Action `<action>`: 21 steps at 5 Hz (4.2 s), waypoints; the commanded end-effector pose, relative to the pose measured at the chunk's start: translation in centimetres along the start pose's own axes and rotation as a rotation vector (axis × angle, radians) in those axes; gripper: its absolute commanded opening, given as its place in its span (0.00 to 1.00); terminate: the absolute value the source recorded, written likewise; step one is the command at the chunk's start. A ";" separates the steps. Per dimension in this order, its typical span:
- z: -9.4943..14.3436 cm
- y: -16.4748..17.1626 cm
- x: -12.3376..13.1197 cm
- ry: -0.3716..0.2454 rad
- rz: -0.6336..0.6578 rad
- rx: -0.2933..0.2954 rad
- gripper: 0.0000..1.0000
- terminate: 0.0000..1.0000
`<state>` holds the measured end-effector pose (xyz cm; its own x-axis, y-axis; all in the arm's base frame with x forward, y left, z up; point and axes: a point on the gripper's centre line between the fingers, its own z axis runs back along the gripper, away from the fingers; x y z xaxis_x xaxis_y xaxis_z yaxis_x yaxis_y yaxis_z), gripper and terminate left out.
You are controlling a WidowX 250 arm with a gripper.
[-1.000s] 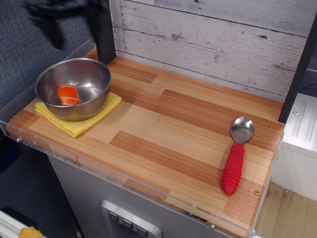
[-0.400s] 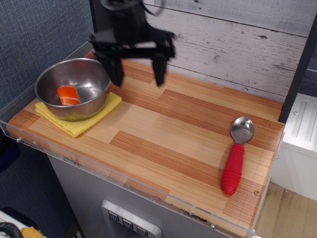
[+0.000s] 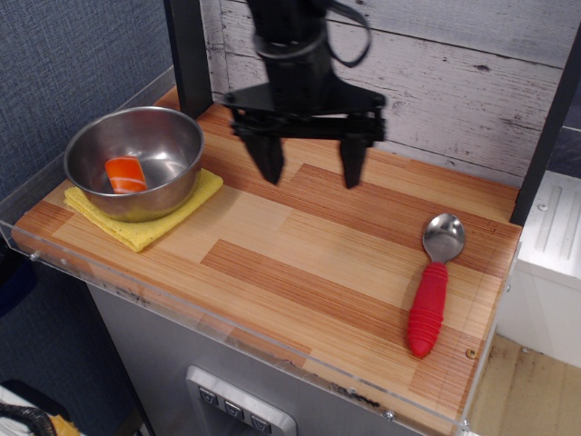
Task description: Pick up the red spoon and place it behind the pot
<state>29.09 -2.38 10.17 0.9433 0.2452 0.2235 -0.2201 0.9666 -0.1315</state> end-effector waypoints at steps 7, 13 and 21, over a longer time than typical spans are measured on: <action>-7.1 -8.3 -3.4 0.046 -0.221 -0.001 1.00 0.00; -9.1 -7.6 -4.3 0.090 -0.210 0.037 0.00 0.00; 0.9 -1.8 5.3 -0.174 0.828 0.225 0.00 0.00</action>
<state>35.02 -2.74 11.09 0.4249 0.8637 0.2711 -0.8820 0.4624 -0.0911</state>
